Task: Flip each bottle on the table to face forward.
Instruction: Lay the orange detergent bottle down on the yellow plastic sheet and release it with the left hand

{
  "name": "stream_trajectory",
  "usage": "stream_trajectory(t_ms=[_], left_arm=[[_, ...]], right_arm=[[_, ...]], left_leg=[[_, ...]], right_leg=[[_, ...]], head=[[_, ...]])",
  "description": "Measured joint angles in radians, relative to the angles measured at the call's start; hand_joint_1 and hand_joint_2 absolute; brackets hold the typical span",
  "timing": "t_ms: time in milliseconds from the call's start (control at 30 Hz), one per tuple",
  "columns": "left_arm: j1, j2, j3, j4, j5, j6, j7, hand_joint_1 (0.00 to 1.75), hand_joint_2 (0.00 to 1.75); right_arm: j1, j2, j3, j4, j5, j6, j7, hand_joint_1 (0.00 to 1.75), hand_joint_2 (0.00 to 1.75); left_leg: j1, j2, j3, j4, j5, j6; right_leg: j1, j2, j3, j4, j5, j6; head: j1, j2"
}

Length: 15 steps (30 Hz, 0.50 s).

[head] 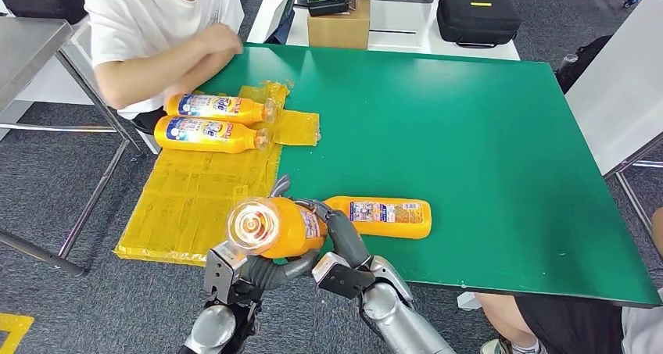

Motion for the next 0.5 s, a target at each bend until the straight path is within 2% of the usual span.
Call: stream_trajectory(t_ms=[67,100,200,233,367,500], left_arm=[[-0.004,0.000,0.009,0.001,0.021,-0.022,-0.020,1.75,1.75],[-0.006,0.000,0.014,0.001,0.035,-0.034,-0.029,1.75,1.75],[-0.012,0.000,0.032,0.001,0.091,-0.083,-0.051,1.75,1.75],[-0.013,0.000,0.039,0.001,0.109,-0.100,-0.057,1.75,1.75],[-0.019,0.000,0.063,-0.001,0.142,-0.149,-0.076,1.75,1.75],[-0.016,0.000,0.079,-0.005,0.154,-0.170,-0.080,1.75,1.75]], right_arm=[[-0.010,0.000,0.007,0.004,-0.012,0.024,0.001,1.75,1.75],[-0.017,0.000,0.011,0.007,-0.022,0.043,0.002,1.67,1.75],[-0.041,-0.001,0.022,0.020,-0.059,0.116,-0.005,0.39,1.75],[-0.048,-0.002,0.027,0.025,-0.072,0.143,-0.008,0.03,1.75],[-0.063,-0.005,0.058,0.050,-0.116,0.234,-0.005,0.00,0.00],[-0.074,-0.005,0.083,0.073,-0.148,0.255,0.001,0.00,0.00]], left_leg=[[0.000,0.000,0.000,0.000,0.000,0.000],[0.000,0.000,0.000,0.000,0.000,0.000],[0.000,0.000,0.000,0.000,0.000,0.000],[0.000,0.000,0.000,0.000,0.000,0.000],[0.000,0.000,0.000,0.000,0.000,0.000],[0.000,0.000,0.000,0.000,0.000,0.000]], right_leg=[[0.000,0.000,0.000,0.000,0.000,0.000],[0.000,0.000,0.000,0.000,0.000,0.000],[0.000,0.000,0.000,0.000,0.000,0.000],[0.000,0.000,0.000,0.000,0.000,0.000],[0.000,0.000,0.000,0.000,0.000,0.000],[0.000,0.000,0.000,0.000,0.000,0.000]], head=[[0.000,0.000],[0.000,0.000],[0.000,0.000],[0.000,0.000],[0.000,0.000],[0.000,0.000]])
